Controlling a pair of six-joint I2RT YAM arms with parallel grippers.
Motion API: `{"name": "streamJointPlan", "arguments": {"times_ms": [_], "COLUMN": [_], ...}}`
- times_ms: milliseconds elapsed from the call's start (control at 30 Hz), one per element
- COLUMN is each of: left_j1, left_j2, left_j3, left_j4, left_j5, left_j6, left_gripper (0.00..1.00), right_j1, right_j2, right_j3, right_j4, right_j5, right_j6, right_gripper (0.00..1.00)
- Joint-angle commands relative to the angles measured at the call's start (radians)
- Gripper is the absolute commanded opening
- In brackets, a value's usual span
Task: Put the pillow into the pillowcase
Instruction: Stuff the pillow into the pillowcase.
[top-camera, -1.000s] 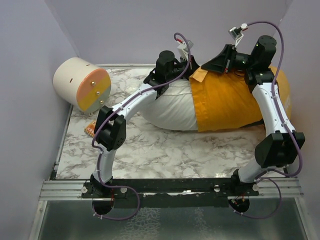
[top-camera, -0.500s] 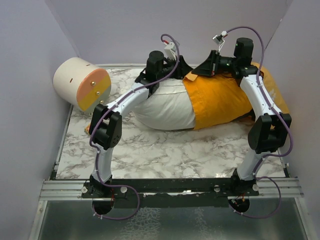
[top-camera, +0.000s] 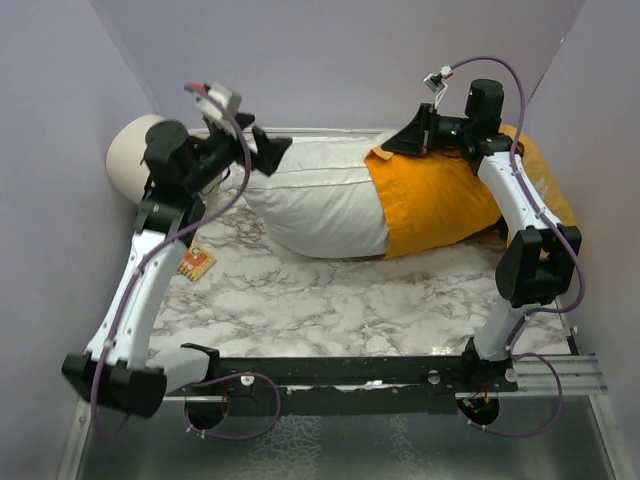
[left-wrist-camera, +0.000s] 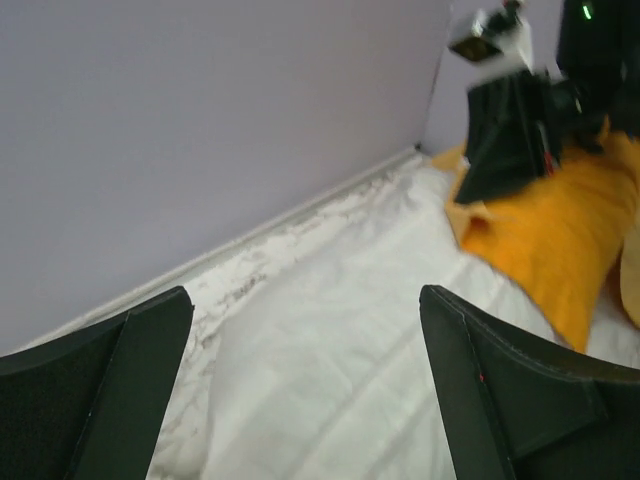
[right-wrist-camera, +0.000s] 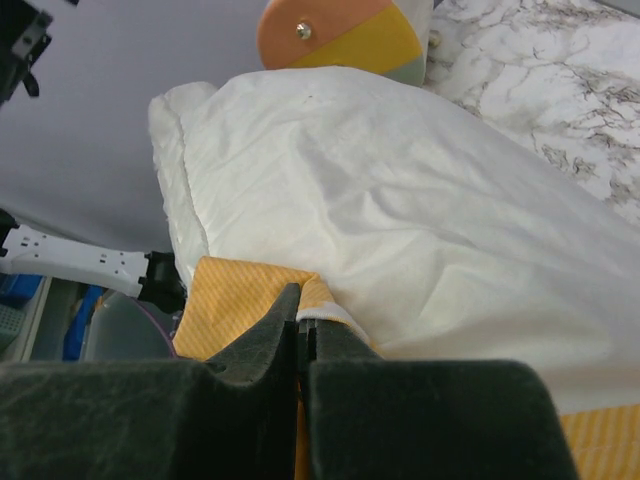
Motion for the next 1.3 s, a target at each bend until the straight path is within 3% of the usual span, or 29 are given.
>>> {"name": "streamJointPlan", "arguments": {"times_ms": [0,67,133,267,400,567,633,700,733,800,833,933,1000,1133,1267], "left_j1": [-0.010,-0.012,-0.011,-0.012,-0.046,-0.221,-0.247,-0.248,-0.248,-0.249,-0.251,-0.282,-0.334,-0.400,-0.358], "left_j2": [-0.277,-0.408,-0.456,-0.294,-0.143,0.051,0.128,0.194,0.226,0.291,0.314,0.344,0.328,0.285,0.231], "left_j3": [-0.369,-0.521,-0.575,-0.403,-0.273,-0.102,-0.064,-0.014,0.028,0.127,0.173,0.262,0.243,0.123,-0.062], "left_j4": [-0.013,0.084,0.102,-0.128,-0.205,-0.470,-0.521,-0.554,-0.577,-0.613,-0.613,-0.537,-0.372,0.011,0.219], "left_j5": [0.147,0.197,0.196,0.241,0.349,0.170,0.067,0.008,0.004,0.047,0.088,0.288,0.448,0.603,0.574], "left_j6": [0.265,0.359,0.460,0.645,0.699,0.868,0.868,0.835,0.812,0.731,0.666,0.479,0.341,0.029,-0.141], "left_gripper": [0.99,0.99,0.99,0.99,0.99,0.98,0.93,0.80,0.63,0.09,0.00,0.00,0.00,0.00,0.00], "right_j1": [0.009,0.010,0.010,0.010,0.010,0.010,0.010,0.011,0.012,0.025,0.036,0.097,0.149,0.227,0.234], "right_j2": [-0.010,-0.012,-0.016,-0.026,-0.040,-0.033,-0.025,-0.012,-0.003,0.031,0.049,0.094,0.086,0.073,0.048], "right_j3": [-0.032,-0.041,-0.056,-0.088,-0.108,-0.086,-0.057,-0.006,0.037,0.166,0.245,0.480,0.532,0.522,0.385], "right_j4": [0.025,0.032,0.037,0.034,0.026,0.000,-0.019,-0.046,-0.064,-0.133,-0.173,-0.256,-0.229,-0.213,-0.287], "right_j5": [-0.006,-0.006,-0.004,0.003,0.014,0.014,0.012,0.006,0.000,-0.004,0.000,0.023,0.040,0.078,0.195], "right_j6": [-0.015,-0.008,-0.007,-0.016,-0.034,-0.049,-0.057,-0.066,-0.071,-0.097,-0.114,-0.150,-0.146,-0.160,-0.273], "right_gripper": [0.01,0.01,0.01,0.01,0.01,0.01,0.01,0.01,0.01,0.01,0.01,0.01,0.01,0.01,0.01]}}
